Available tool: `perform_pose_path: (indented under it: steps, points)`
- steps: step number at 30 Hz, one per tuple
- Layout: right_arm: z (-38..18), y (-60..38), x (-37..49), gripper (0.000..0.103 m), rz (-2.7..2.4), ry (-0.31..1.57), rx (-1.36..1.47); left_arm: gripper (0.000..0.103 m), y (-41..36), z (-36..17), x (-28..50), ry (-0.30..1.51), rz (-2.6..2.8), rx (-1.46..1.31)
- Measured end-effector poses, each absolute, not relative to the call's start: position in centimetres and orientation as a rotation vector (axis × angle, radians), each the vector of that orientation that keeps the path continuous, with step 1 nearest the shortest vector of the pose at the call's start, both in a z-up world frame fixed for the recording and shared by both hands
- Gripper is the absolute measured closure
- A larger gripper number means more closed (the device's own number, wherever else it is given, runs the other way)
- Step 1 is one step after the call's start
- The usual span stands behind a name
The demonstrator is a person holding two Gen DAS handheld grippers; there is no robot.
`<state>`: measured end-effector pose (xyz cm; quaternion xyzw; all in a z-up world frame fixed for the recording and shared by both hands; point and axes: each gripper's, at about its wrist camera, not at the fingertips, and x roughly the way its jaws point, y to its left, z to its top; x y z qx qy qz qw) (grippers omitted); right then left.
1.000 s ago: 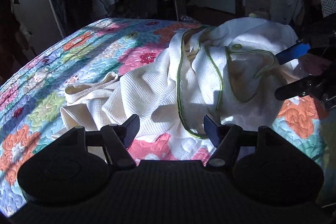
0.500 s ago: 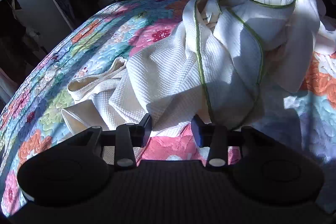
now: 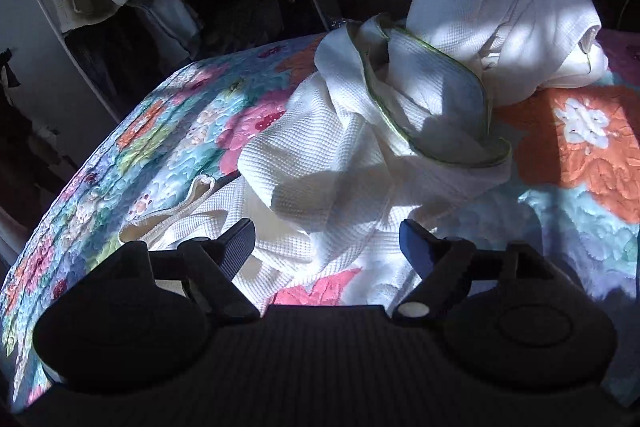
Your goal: Fold clothes
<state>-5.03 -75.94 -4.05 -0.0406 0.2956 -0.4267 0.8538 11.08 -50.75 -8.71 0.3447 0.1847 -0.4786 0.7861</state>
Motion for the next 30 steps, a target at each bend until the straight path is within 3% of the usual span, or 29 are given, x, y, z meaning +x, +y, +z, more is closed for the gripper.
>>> perform_pose_path:
  steps: [7, 9, 10, 11, 14, 17, 18, 20, 22, 23, 28, 30]
  points:
    - [-5.0, -77.2, -5.6, 0.094, -0.806, 0.645, 0.100, 0.015, -54.4, -10.5, 11.9, 0.481, -0.911, 0.822]
    - [-5.3, -76.9, -5.5, 0.091, -0.774, 0.671, 0.098, 0.035, -54.6, -10.6, 13.0, 0.572, -0.939, 0.751]
    - [-5.6, -76.6, -5.3, 0.090, -0.755, 0.690, 0.090, 0.066, -54.7, -10.5, 13.6, 0.619, -0.956, 0.711]
    - [-5.8, -76.3, -5.2, 0.089, -0.736, 0.710, 0.082, 0.088, -54.6, -10.3, 14.1, 0.665, -0.976, 0.662]
    - [-6.6, -75.4, -4.8, 0.082, -0.677, 0.768, 0.059, 0.092, -53.5, -8.8, 15.5, 0.713, -0.923, 0.544]
    - [-7.4, -74.6, -4.4, 0.050, -0.617, 0.832, 0.038, 0.095, -52.3, -6.9, 16.2, 0.645, -0.877, 0.509]
    - [-7.9, -74.3, -4.0, 0.049, -0.596, 0.865, 0.033, 0.096, -52.1, -6.4, 16.3, 0.596, -0.843, 0.526]
    - [-8.2, -73.9, -3.4, 0.051, -0.564, 0.885, 0.011, 0.096, -51.8, -5.2, 16.4, 0.493, -0.771, 0.563]
    - [-7.9, -73.7, -3.4, 0.084, -0.531, 0.865, 0.031, 0.097, -51.6, -3.8, 17.0, 0.423, -0.706, 0.564]
    - [-7.5, -73.7, -3.5, 0.092, -0.510, 0.845, 0.062, 0.097, -51.4, -3.0, 17.5, 0.414, -0.684, 0.538]
    - [-4.9, -72.7, -5.3, 0.093, -0.376, 0.688, 0.164, 0.097, -47.4, 0.9, 18.0, 0.335, -0.532, 0.449]
    - [-4.3, -73.0, -5.9, 0.101, -0.298, 0.632, 0.242, 0.097, -45.8, 2.4, 18.2, 0.303, -0.471, 0.413]
